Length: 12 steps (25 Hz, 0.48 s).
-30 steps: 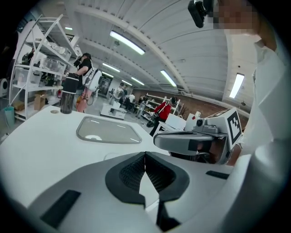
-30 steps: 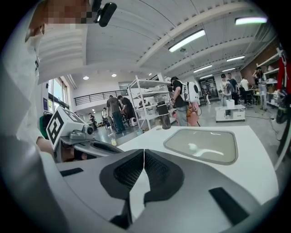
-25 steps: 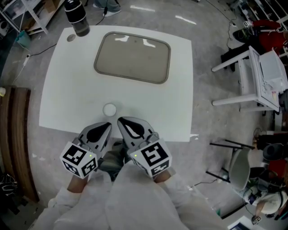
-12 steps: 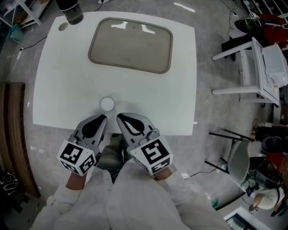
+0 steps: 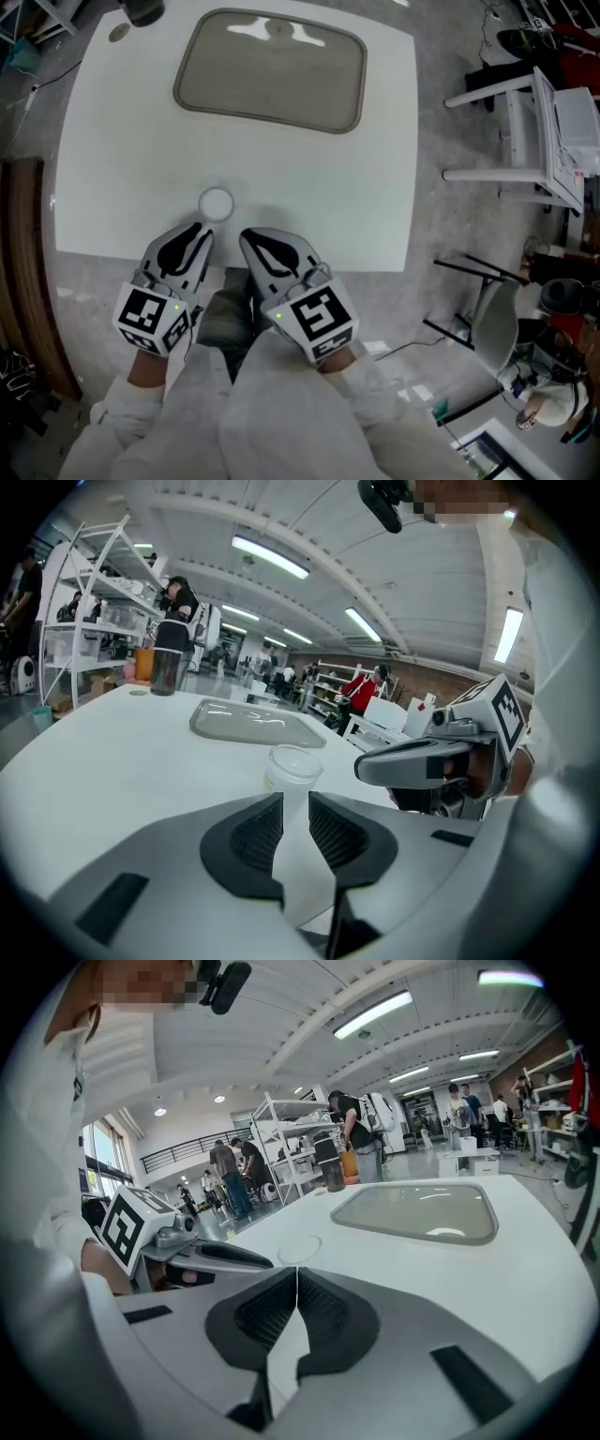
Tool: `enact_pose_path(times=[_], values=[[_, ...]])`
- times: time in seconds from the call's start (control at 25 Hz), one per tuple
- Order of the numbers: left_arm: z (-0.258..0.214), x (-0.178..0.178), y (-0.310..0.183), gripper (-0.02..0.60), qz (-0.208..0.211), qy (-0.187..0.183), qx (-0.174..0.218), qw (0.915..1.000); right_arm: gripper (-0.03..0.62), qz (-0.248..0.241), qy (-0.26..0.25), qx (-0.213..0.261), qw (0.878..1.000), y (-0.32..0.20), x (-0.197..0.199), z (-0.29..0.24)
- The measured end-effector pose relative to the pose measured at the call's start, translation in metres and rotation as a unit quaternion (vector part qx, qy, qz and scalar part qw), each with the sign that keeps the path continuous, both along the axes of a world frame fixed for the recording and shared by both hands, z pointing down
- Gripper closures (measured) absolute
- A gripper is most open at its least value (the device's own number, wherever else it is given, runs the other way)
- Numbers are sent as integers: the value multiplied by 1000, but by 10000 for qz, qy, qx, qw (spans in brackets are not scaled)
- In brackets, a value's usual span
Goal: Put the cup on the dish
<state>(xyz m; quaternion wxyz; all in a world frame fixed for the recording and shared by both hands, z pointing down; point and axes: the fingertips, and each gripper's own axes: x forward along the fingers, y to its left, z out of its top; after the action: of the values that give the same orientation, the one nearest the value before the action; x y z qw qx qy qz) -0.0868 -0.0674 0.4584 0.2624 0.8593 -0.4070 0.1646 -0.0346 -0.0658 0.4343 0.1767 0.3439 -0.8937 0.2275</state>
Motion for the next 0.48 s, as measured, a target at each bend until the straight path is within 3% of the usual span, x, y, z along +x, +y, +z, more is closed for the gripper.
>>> enact_pose_path(times=[0.16,0.32,0.48], values=[[12,-5,-5,469,-152,-63,-40,9999,579,82,-53,-104,9999,3,0,11],[17,0,-10,368,-157,-78,-12,9998,579,239,-229,-339,9989,4,3,18],[23,5,-17,325,-178,-185,18,9997,579,292,-283,-362,9985,1,5,24]])
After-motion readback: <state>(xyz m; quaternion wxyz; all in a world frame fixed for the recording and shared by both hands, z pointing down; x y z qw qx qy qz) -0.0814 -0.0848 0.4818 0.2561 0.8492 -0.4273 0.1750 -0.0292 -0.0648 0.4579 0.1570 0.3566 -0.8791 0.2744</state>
